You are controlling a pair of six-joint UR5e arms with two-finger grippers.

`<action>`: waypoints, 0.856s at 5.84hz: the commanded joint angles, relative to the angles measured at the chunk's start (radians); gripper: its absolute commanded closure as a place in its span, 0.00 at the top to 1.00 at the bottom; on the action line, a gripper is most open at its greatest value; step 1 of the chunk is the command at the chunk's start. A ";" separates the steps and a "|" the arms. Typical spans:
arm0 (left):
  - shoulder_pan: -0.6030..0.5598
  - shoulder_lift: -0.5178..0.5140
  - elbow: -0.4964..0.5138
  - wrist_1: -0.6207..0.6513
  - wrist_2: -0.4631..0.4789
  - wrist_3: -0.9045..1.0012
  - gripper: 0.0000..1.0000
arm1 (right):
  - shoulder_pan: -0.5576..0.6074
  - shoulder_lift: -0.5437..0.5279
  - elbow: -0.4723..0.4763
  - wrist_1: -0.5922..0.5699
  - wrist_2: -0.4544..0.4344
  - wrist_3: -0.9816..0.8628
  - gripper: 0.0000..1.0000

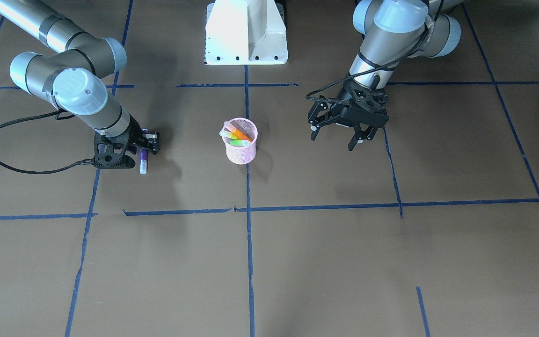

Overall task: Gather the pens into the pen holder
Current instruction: 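Withdraw the left gripper while the right gripper lowers and grasps the purple marker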

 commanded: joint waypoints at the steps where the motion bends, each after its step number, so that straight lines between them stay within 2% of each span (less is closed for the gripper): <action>1: 0.000 0.000 -0.001 0.000 0.000 -0.002 1.00 | 0.001 0.000 -0.006 -0.001 0.000 -0.005 0.57; 2: 0.000 0.000 -0.001 0.000 0.000 -0.003 1.00 | 0.001 0.002 -0.007 -0.002 0.000 -0.005 0.39; 4: 0.000 0.003 -0.004 -0.002 0.001 -0.009 1.00 | 0.001 0.000 -0.012 -0.002 0.003 -0.005 0.09; 5: 0.000 0.005 -0.009 -0.002 0.001 -0.011 1.00 | 0.001 0.000 -0.012 -0.004 0.004 -0.003 0.00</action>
